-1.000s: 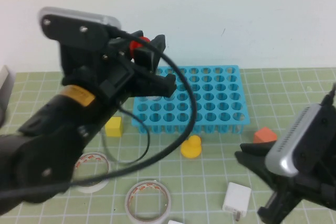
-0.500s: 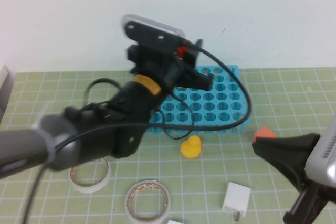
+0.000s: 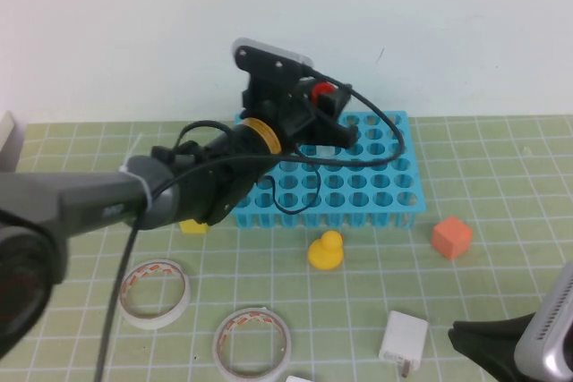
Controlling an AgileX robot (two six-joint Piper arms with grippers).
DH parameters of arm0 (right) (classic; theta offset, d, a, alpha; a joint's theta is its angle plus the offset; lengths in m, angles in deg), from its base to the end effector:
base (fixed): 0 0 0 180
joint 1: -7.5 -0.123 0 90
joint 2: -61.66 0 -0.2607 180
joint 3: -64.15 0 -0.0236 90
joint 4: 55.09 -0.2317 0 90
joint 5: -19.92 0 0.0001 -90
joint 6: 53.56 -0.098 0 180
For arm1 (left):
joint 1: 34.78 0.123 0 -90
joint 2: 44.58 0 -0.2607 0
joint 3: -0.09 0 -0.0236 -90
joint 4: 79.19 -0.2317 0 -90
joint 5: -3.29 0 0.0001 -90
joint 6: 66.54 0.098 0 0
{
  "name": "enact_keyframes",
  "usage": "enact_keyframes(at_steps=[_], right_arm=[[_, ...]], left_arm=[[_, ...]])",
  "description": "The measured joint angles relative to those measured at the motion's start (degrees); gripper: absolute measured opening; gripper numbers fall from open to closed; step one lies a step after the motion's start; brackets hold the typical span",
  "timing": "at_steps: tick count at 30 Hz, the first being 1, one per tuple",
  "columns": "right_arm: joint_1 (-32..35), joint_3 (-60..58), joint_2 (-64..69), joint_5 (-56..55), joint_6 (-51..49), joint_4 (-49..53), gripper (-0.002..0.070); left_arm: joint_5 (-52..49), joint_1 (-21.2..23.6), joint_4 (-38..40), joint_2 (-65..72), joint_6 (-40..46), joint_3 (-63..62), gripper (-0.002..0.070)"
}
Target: Place the test tubes
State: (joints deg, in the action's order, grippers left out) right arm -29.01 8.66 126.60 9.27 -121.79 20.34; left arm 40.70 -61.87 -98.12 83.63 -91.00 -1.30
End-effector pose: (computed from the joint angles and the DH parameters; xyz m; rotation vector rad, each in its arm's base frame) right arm 0.1397 0.1251 0.2173 -0.8759 1.8913 0.5022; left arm 0.3980 -0.2253 0.2062 0.4076 1.5730 -0.6487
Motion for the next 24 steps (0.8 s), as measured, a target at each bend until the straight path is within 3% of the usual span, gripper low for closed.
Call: enact_keyframes(at_steps=[4, 13, 19, 24], right_arm=[[0.00, -0.23, 0.00, -0.10, -0.15, 1.36, -0.0001], [0.00, -0.23, 0.00, -0.23, -0.20, 4.12, -0.0001], [0.00, -0.23, 0.00, -0.23, -0.20, 4.72, -0.0001], [0.00, -0.23, 0.00, -0.23, -1.28, 4.85, -0.0001]], left_arm=[[0.00, 0.10, -2.88, 3.77, -0.24, -3.19, 0.0242], [0.00, 0.22, -1.15, 8.16, 4.68, -5.76, 0.0242], [0.49, 0.68, 7.73, 8.19, 6.49, -5.76, 0.0242], [0.49, 0.90, 10.66, 8.19, 7.83, -5.76, 0.0242]])
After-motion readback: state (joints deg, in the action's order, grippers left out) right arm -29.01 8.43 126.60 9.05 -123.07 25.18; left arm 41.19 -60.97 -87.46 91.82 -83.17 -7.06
